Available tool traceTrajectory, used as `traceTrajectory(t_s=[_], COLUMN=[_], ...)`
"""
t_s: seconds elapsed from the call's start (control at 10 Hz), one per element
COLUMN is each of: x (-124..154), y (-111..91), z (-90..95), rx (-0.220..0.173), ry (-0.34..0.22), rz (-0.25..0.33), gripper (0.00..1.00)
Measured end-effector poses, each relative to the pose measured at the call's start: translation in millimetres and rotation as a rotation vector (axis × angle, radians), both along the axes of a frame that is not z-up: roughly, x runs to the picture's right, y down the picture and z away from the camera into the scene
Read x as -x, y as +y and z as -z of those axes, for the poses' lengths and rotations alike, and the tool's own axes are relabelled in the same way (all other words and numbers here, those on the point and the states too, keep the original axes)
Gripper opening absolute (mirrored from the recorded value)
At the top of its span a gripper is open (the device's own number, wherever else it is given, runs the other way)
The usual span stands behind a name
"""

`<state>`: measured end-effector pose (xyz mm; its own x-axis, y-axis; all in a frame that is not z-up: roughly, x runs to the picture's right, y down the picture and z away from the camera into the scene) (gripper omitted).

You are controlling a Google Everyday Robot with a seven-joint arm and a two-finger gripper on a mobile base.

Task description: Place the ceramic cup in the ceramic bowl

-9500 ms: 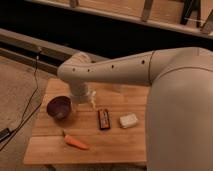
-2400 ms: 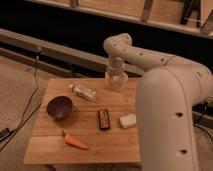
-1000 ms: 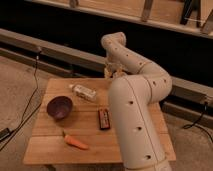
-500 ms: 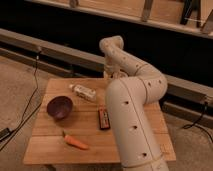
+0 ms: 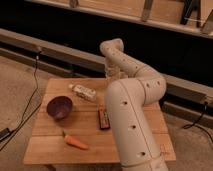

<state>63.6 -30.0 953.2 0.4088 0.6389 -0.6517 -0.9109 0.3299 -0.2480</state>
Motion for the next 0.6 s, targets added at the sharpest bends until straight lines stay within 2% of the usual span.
traceTrajectory(t_s=[0.1,0.2,0.6], x=[0,-1,10], y=[2,3,2], z=[0.4,2.0,20.3], rx=[0.006,0.01,0.021], ry=[0.002,0.004,-0.02], rz=[0.002,0.007,0.055], gripper=[0.04,0.0,0.0])
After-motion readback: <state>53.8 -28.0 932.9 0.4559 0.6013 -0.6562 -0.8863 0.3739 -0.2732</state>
